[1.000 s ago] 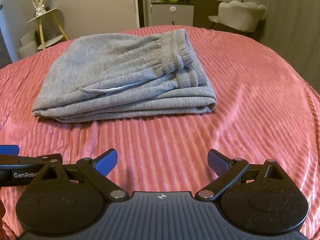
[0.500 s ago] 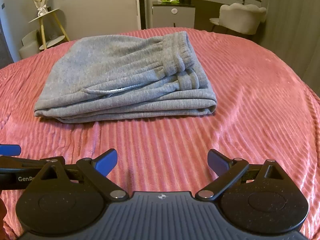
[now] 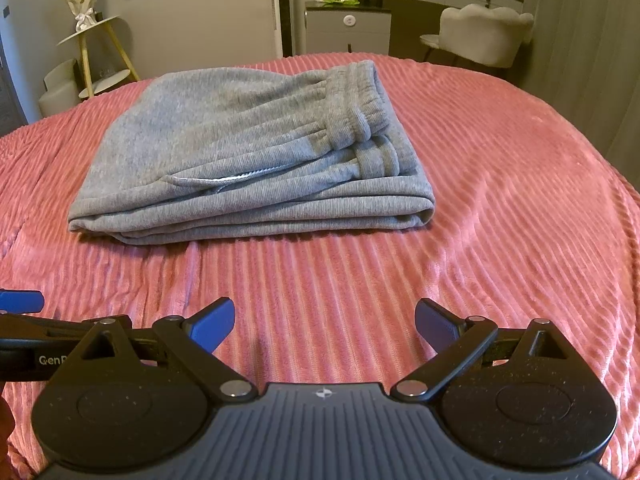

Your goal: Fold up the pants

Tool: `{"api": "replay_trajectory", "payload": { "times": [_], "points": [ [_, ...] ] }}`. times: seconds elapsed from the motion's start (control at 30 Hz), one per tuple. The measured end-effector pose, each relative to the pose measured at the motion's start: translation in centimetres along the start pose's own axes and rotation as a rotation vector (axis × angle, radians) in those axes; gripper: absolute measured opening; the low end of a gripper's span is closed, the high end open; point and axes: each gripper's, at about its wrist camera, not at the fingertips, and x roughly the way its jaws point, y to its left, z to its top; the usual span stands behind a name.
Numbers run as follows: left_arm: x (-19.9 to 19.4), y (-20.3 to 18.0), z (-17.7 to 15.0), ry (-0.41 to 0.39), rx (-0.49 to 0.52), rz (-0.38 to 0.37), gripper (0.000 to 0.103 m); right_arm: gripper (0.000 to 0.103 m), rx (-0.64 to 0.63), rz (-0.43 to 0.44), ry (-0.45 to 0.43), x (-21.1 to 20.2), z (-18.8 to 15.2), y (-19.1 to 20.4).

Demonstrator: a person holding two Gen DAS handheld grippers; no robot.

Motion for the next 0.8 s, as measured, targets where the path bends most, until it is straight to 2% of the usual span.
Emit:
{"api": "replay_trajectory", "payload": {
  "times": [0.8],
  "points": [
    [0.27, -0.06, -0.02, 0.016, 0.010, 0.001, 0.101, 0.097, -0.009, 0.000, 0.009, 0.15, -0.07, 0.01]
  ]
}}
